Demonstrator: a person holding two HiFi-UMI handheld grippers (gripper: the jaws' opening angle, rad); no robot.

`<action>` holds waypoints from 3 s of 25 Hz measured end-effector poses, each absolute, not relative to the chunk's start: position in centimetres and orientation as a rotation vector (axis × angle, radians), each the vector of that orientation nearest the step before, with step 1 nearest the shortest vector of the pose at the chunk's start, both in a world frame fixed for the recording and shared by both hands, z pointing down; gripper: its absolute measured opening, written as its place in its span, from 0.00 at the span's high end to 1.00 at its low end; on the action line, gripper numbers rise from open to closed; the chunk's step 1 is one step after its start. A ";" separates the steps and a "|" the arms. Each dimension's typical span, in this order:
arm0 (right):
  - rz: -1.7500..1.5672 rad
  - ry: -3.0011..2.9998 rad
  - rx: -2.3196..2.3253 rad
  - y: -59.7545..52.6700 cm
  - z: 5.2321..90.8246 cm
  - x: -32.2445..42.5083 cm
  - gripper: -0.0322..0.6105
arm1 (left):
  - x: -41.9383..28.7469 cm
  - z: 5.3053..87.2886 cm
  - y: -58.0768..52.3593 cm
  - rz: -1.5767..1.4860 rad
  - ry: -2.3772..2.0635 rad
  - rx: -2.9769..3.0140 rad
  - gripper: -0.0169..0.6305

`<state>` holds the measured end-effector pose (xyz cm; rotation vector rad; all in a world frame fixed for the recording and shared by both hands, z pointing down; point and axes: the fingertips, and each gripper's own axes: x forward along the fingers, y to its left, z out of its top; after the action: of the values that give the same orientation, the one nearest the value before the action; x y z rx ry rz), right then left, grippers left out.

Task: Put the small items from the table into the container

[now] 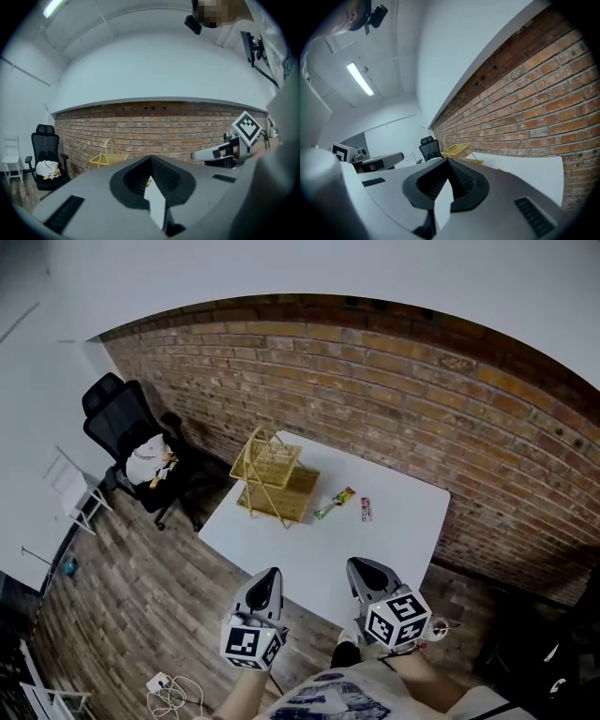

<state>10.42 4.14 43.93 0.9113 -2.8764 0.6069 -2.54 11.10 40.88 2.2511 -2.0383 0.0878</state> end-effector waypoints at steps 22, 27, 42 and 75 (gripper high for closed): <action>0.640 -2.661 1.378 -9.1 45.7 14.1 0.92 | 0.4 42.4 -7.2 0.105 -1.602 2.554 0.90; 0.649 -2.575 1.534 -10.8 45.9 13.5 0.92 | -0.2 42.5 -10.7 0.118 -1.440 2.649 0.90; 0.652 -2.378 1.766 -14.2 48.2 11.5 0.92 | -0.8 45.5 -16.8 0.151 -1.170 2.724 0.90; 0.749 -2.162 1.477 -24.7 62.6 10.5 0.63 | 2.2 55.4 -25.8 0.269 -1.174 2.560 0.90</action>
<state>10.54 -24.71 62.60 1.4774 -2.1622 0.7493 2.23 -25.79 55.40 2.5604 -1.1742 0.2693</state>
